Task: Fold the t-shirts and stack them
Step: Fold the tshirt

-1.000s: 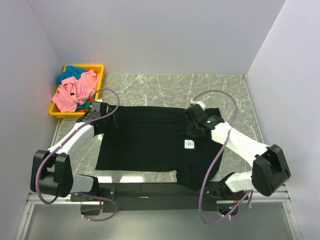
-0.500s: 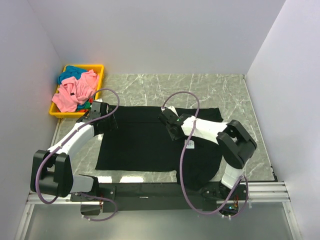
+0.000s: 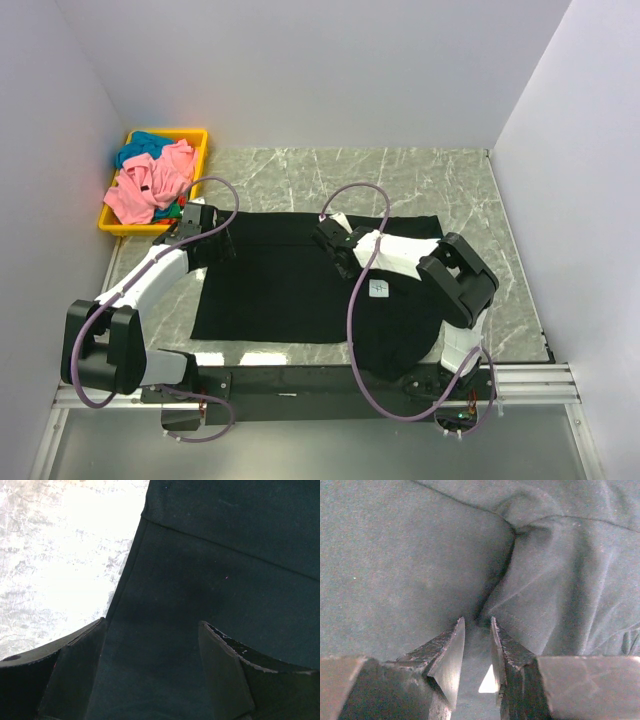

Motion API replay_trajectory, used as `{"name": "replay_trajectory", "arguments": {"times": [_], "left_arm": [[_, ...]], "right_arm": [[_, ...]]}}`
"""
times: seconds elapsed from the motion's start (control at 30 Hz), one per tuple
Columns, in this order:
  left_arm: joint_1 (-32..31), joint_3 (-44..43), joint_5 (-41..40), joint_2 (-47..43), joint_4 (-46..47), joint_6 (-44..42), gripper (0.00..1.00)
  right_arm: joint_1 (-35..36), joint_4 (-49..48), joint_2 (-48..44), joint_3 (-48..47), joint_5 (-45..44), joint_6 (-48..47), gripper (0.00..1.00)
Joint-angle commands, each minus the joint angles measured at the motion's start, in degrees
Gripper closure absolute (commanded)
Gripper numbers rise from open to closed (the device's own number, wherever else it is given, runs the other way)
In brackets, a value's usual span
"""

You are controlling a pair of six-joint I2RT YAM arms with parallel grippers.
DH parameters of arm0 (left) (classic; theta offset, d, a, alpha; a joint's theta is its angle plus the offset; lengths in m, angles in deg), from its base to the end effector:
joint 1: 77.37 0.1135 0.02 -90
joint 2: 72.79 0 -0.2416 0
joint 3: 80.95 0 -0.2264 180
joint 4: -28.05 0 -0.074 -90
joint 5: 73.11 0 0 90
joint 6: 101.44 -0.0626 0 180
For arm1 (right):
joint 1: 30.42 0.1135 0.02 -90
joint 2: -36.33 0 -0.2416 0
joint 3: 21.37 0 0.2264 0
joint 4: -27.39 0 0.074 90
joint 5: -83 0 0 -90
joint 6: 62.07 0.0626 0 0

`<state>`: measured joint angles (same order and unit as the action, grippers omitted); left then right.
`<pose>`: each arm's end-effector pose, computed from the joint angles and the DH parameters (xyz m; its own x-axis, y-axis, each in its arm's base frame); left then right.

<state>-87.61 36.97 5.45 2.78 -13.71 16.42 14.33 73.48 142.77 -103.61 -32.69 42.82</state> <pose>0.2552 -0.0335 0.1834 -0.7443 -0.3310 -0.5801 -0.3222 0.9388 -0.1223 0.2598 0.2193 0.1296 -0.7825 -0.4496 -0.4308 -0.3410 0.8883 -0.3077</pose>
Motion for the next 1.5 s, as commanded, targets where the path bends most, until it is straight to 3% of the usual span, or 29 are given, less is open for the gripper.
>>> {"name": "replay_trajectory", "arguments": {"times": [0.0,0.23,0.37,0.43,0.77,0.9,1.03,1.13,1.27,1.47], "left_arm": [[-0.22,-1.44,-0.07,-0.86,0.55,-0.87,0.2],[-0.22,-1.44,0.1,-0.78,0.55,-0.96,0.2],[-0.22,-1.44,0.02,-0.86,0.55,-0.96,0.2],[-0.22,-1.36,0.02,-0.86,0.55,-0.96,0.2],[-0.22,-1.44,0.1,-0.78,0.55,-0.96,0.2],[-0.22,-1.53,0.45,-0.51,0.55,-0.88,0.2],[-0.22,-1.97,2.55,-0.25,1.17,0.0,0.2],[-0.13,-5.38,4.75,1.94,0.73,1.05,0.2],[-0.13,-12.68,5.73,6.86,0.73,1.59,0.2],[-0.04,-25.51,6.61,19.34,0.29,2.46,0.21]], "right_arm": [[-0.19,-0.84,1.49,-2.3,-3.13,0.31,0.66],[-0.63,-0.92,0.97,-1.77,-3.75,0.49,0.74],[-0.72,-0.23,0.62,-2.64,-3.22,0.75,0.95],[-0.72,0.3,0.01,-3.44,-2.44,0.84,1.0],[-0.81,5.05,0.0,-10.03,3.28,1.63,1.0],[-0.72,5.84,1.84,-10.82,6.0,1.1,0.92],[-2.29,4.7,-0.95,-9.25,10.21,0.92,0.76],[-9.56,2.34,-8.32,-7.14,16.27,1.45,0.6],[-18.8,-0.91,-13.43,-5.12,19.97,2.5,0.53],[-39.02,-8.02,-15.91,-2.66,32.18,9.26,0.46]]}}
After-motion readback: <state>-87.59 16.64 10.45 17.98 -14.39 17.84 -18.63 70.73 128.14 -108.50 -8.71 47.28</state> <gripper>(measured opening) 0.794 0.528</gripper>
